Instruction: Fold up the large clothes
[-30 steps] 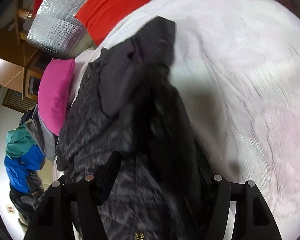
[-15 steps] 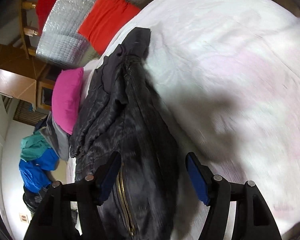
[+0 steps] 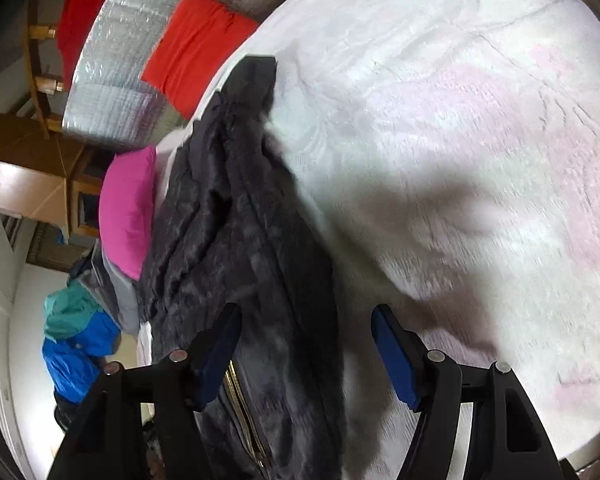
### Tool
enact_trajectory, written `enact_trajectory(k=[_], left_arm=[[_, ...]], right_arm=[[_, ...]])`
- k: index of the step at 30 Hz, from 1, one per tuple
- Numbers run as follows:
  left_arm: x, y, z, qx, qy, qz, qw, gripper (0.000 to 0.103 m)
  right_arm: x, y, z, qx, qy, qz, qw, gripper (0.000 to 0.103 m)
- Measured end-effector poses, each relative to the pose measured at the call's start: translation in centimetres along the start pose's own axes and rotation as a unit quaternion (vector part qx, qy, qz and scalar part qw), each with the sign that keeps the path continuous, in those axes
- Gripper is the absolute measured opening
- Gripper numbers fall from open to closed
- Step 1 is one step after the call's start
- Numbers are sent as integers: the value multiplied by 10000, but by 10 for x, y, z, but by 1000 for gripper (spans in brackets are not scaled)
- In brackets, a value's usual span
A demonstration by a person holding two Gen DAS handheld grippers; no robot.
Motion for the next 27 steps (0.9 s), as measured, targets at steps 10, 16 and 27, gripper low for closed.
enact_trajectory(k=[10,16,27], left_arm=[[55,-9,-11,-180,566,237,9980,62],[113,-30,-6,-340,765,555,9949,65],[172,-83,12,-902,1132,483,9883,75]], right_arm=[[54,-32,-27,201,-91,71,9997,71],[78,-60,-55,318,-77,21,9995,71],[107,-107,-80,163,-164,206,9995,71]])
Point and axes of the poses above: each gripper's, at about its wrist camera, not at the fingertips, and y roughly against the way its jaws point, z to its right, x to its top, the point moved 10 cm from there along -y, roughly the way its jaws point, and after that the axes turned 9 degrees about -y, right-handed, at the moved point
